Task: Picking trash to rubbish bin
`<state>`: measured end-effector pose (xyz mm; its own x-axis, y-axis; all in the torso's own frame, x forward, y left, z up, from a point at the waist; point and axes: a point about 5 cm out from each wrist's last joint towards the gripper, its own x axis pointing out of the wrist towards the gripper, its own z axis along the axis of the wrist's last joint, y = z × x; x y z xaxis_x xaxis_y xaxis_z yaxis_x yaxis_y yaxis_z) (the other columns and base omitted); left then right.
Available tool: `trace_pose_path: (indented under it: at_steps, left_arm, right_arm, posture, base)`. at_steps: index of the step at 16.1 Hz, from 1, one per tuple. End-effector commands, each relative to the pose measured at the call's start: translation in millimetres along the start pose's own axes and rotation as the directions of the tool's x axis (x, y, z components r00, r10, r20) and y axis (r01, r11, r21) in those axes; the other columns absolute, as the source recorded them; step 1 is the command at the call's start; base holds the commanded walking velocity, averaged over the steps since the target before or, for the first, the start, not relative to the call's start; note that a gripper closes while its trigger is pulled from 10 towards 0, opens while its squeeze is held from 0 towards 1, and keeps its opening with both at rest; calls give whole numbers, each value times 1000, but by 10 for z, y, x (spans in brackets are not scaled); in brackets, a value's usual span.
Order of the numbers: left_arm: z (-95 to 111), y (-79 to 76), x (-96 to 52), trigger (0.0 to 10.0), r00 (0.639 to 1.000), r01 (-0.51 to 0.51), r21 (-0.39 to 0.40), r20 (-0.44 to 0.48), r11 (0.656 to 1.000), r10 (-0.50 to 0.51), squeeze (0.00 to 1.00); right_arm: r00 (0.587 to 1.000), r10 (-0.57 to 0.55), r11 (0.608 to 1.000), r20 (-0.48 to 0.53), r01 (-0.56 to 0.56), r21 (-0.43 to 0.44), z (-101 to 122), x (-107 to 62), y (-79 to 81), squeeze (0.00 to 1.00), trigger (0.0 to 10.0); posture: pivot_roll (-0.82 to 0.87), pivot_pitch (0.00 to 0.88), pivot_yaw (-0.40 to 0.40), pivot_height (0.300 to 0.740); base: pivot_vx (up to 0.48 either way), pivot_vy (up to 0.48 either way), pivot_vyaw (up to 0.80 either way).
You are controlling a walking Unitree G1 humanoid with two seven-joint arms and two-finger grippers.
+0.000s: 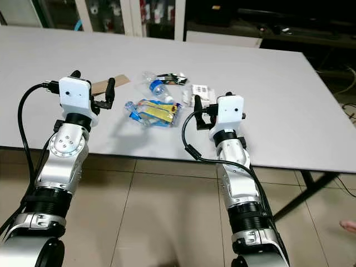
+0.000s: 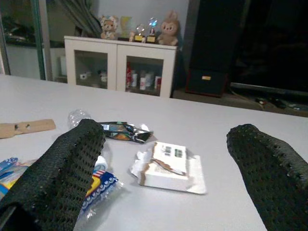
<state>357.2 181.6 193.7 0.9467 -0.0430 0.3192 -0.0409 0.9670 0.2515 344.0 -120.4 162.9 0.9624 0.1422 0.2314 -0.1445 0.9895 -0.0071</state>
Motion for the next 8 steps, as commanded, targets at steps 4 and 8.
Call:
trace_pose_path:
  at_steps: [4, 8]
  left_arm:
    - [52, -37, 22, 10000, 1000, 7, 3, 22, 1000, -7, 0]
    - [53, -37, 24, 10000, 1000, 8, 4, 23, 1000, -8, 0]
  right_arm:
    - [1000, 2, 1000, -12, -2, 6, -15, 1, -22, 0, 10000]
    - [1000, 10, 1000, -14, -10, 6, -17, 1, -16, 0, 10000]
  posture:
    - [-11, 0, -58, 740]
    - [-12, 0, -60, 740]
  base:
    - [355, 0, 0]
    - [358, 0, 0]
